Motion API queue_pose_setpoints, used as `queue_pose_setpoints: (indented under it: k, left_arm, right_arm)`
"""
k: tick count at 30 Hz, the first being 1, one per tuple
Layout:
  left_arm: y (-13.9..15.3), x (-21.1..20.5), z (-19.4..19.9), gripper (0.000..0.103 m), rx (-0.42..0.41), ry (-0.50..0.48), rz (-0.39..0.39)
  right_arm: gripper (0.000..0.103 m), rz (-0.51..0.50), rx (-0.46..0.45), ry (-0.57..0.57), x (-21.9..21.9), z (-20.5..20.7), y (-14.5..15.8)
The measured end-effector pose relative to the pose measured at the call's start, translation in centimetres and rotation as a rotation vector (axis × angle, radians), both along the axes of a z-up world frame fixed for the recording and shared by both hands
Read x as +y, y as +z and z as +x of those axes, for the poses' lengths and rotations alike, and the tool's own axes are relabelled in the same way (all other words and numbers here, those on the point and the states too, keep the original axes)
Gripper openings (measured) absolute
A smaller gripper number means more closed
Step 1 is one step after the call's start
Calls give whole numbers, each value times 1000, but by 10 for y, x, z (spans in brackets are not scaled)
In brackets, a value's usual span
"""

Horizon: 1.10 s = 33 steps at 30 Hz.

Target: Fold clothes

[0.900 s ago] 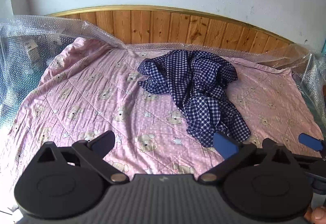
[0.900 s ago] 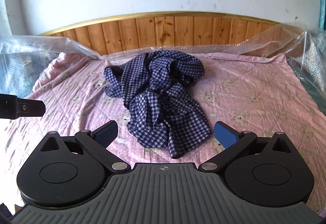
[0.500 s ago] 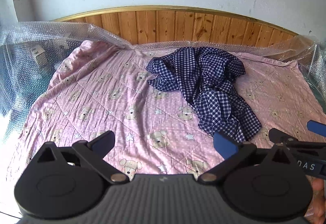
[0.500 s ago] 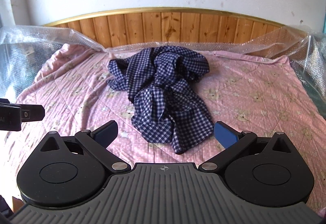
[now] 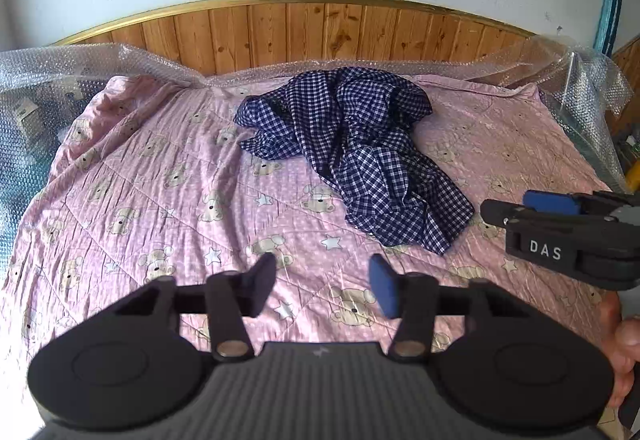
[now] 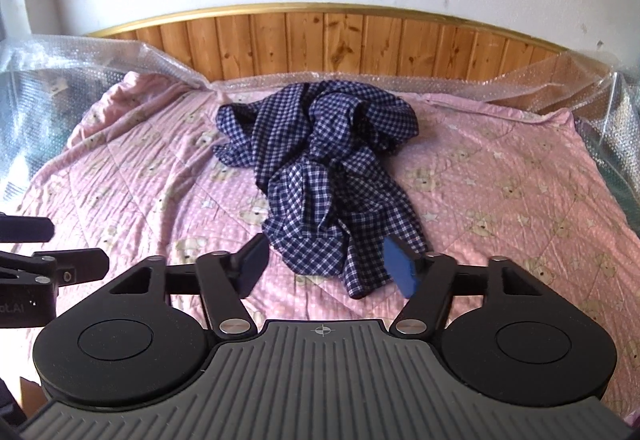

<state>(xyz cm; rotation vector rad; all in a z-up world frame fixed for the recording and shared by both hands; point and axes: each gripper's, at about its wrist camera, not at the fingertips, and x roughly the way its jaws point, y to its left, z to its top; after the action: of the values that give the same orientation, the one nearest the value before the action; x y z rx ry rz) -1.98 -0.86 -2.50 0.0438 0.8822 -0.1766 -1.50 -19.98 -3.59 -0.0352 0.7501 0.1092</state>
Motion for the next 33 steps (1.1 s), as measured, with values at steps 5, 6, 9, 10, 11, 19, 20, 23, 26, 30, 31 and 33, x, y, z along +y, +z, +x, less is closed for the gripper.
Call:
queue_pose_setpoints:
  k: [5, 6, 9, 10, 11, 19, 20, 23, 26, 30, 31, 33]
  left_arm:
    - [0, 4, 2, 0, 4, -6, -30]
    - [1, 5, 2, 0, -1, -4, -29]
    - [3, 5, 3, 0, -17, 1, -22]
    - [3, 5, 4, 0, -22, 2, -22]
    - [4, 5, 4, 0, -24, 1, -24]
    - [-2, 3, 12, 15, 2, 12, -28]
    - [-4, 1, 14, 30, 9, 15, -24]
    - [-11, -4, 18, 64, 5, 29, -10]
    - [-16, -8, 28, 93, -3, 72, -16]
    - [-26, -7, 47, 102, 23, 151, -54]
    - [-29, -9, 54, 102, 43, 143, -40]
    - [-36, -14, 68, 102, 60, 139, -2]
  right_arm:
    - [3, 27, 25, 22, 2, 2, -5]
    - [1, 28, 23, 26, 3, 2, -5]
    - [0, 32, 22, 39, 5, 3, -5]
    - [0, 33, 23, 41, 6, 3, -5]
    - [0, 33, 24, 44, 6, 4, -4]
    - [0, 19, 43, 43, 8, 10, -12]
    - [0, 19, 49, 44, 8, 11, -14]
    - [4, 19, 74, 35, 4, 18, -23]
    - [33, 15, 90, 20, -4, 30, -34]
    - [73, 14, 110, -2, -19, 52, -52]
    - [78, 17, 116, -7, -23, 58, -57]
    - [84, 23, 129, -16, -31, 70, -66]
